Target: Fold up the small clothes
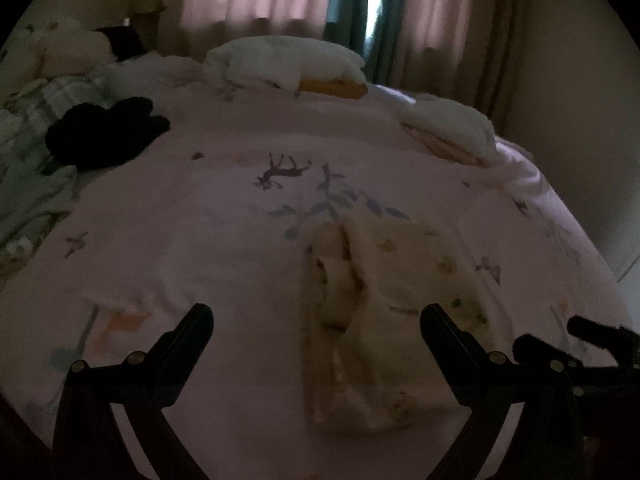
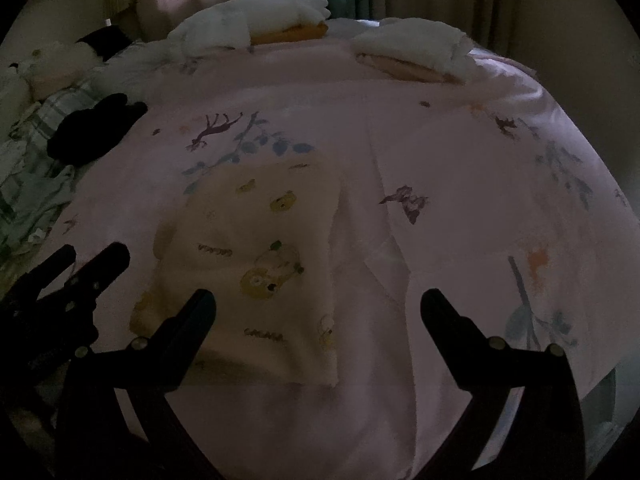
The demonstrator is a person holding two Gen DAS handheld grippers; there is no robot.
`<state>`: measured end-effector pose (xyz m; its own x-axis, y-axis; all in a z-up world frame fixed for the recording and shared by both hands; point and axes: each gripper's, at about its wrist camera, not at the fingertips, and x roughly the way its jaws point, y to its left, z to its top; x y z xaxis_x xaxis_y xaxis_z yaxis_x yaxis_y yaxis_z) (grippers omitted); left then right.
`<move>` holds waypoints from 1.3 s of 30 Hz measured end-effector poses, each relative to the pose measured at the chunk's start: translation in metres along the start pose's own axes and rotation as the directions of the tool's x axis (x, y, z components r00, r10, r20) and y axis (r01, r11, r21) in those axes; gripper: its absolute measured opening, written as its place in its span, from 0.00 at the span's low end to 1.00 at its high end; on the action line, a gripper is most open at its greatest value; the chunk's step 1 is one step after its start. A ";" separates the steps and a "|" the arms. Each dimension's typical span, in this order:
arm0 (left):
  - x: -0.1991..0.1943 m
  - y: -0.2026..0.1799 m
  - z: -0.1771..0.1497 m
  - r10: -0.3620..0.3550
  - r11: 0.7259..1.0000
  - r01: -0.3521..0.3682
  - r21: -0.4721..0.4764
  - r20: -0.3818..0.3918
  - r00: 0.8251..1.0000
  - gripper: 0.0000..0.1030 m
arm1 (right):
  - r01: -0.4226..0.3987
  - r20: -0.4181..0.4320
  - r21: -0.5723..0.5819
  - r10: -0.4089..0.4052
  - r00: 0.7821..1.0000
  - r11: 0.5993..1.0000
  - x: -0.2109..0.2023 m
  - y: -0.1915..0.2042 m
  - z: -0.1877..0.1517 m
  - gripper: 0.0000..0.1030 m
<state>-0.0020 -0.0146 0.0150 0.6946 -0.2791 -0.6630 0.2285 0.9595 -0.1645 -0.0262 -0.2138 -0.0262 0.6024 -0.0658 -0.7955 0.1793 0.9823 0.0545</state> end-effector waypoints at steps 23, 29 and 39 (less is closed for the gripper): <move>-0.011 0.001 0.002 -0.019 1.000 0.019 -0.010 0.036 0.999 0.99 | 0.050 0.030 -0.069 -0.048 0.998 0.996 -0.009 0.023 -0.005 1.00; -0.012 -0.002 0.001 -0.015 1.000 0.015 -0.003 0.043 0.999 0.99 | 0.056 0.025 -0.075 -0.054 0.998 0.996 -0.007 0.025 -0.004 1.00; -0.010 -0.005 0.001 0.000 1.000 -0.001 0.007 0.036 0.999 0.99 | 0.061 0.030 -0.087 -0.058 0.998 0.994 -0.007 0.026 -0.005 1.00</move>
<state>-0.0098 -0.0162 0.0233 0.7187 -0.2799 -0.6365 0.2325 0.9594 -0.1594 -0.0296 -0.1867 -0.0221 0.6137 -0.1280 -0.7791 0.1471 0.9880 -0.0465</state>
